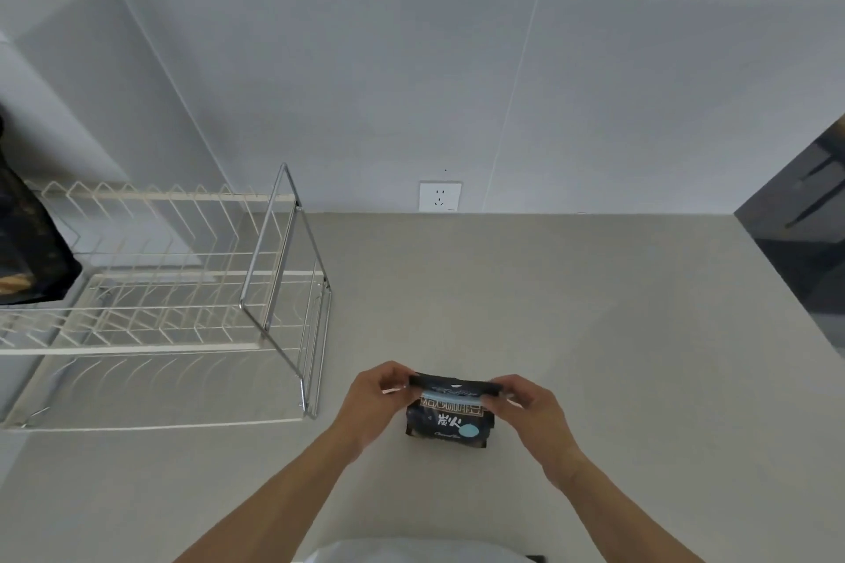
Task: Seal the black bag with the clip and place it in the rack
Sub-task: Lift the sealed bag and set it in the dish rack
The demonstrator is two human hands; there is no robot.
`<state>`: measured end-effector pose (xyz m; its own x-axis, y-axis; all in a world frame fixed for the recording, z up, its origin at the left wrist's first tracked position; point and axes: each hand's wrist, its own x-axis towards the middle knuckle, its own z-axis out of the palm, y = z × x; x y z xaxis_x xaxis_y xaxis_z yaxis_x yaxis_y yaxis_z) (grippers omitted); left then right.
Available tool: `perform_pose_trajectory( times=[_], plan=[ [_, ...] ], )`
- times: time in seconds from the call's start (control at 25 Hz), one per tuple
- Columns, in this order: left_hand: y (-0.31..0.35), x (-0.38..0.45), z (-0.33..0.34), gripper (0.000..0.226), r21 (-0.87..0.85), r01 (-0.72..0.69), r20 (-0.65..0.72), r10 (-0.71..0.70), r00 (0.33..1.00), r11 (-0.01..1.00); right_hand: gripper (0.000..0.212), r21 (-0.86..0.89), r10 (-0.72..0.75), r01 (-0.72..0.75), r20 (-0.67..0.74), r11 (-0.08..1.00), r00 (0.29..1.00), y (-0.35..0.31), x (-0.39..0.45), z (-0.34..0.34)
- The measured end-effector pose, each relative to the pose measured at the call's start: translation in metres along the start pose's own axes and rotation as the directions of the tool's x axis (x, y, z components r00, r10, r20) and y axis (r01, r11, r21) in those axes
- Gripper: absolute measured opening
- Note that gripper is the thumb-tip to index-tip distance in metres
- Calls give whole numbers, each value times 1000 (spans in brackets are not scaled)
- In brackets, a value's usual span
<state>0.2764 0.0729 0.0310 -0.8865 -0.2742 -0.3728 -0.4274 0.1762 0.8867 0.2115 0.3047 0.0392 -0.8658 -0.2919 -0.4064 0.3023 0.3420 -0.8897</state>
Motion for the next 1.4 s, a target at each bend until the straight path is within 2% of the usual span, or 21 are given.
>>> perform_pose_trajectory(
  times=[0.36, 0.52, 0.76, 0.92, 1.08, 1.4],
  plan=[
    [33, -16, 3, 6, 31, -8, -12, 9, 1000, 999, 4, 4, -96, 96, 22, 995, 995, -13, -1, -13],
    [59, -31, 0, 6, -55, -60, -29, 58, 998, 997, 4, 106, -165, 162, 22, 981, 986, -39, -8, -26],
    [109, -51, -23, 13, -292, -177, 84, 210, 974, 940, 7, 156, -334, 326, 28, 933, 942, -100, -30, -36],
    [137, -61, -50, 6, -330, -278, 94, 324, 941, 902, 8, 197, -433, 422, 13, 885, 901, -145, -42, -29],
    [166, -72, -90, 11, -327, -375, 64, 416, 907, 868, 9, 292, -480, 453, 26, 842, 877, -191, -56, -8],
    [205, -82, -185, 10, -337, -523, 14, 559, 829, 783, 4, 311, -552, 522, 10, 794, 834, -273, -71, 56]
  ],
)
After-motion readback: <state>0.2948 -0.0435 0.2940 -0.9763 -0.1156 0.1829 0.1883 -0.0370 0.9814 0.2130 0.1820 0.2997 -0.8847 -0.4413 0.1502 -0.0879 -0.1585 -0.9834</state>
